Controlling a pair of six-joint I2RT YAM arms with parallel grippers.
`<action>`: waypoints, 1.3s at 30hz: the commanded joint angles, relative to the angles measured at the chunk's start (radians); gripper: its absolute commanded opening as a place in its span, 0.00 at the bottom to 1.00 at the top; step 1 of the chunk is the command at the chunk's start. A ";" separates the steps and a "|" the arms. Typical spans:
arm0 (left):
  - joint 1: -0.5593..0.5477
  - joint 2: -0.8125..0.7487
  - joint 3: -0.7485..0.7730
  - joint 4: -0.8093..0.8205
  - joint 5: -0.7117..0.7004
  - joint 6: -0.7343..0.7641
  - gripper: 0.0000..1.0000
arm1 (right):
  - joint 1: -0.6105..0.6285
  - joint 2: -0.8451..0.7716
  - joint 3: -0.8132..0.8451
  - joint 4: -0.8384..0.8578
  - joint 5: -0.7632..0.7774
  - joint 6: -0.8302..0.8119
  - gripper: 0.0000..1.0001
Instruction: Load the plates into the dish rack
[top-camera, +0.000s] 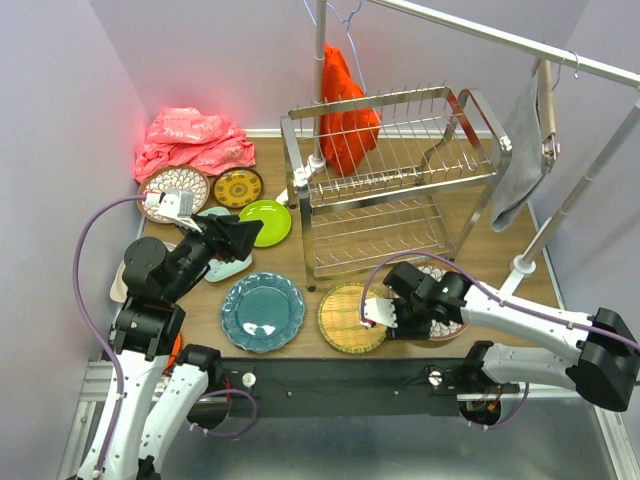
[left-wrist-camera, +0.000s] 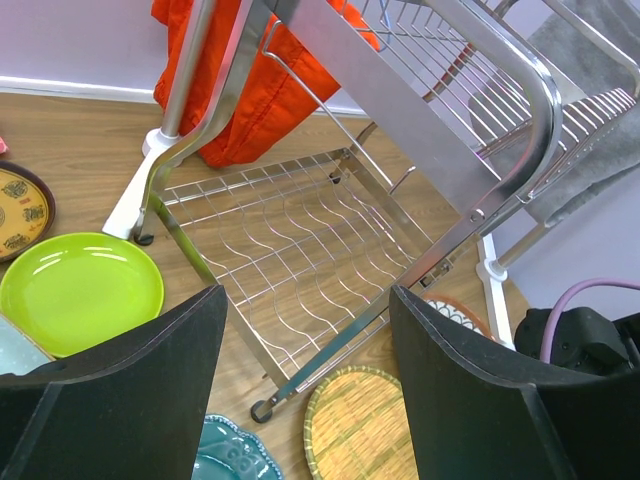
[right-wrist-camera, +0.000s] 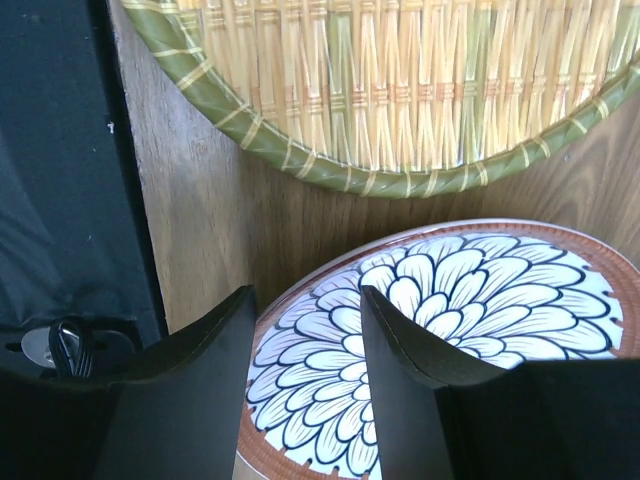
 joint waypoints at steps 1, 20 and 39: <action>-0.002 -0.012 -0.001 0.006 -0.016 -0.006 0.75 | 0.010 0.024 -0.010 0.030 0.095 0.072 0.54; -0.002 -0.024 0.000 0.007 -0.023 -0.008 0.75 | 0.020 0.225 0.016 0.050 0.189 0.157 0.48; -0.002 -0.021 0.013 -0.013 -0.025 0.020 0.75 | 0.020 0.293 0.040 0.045 0.163 0.226 0.39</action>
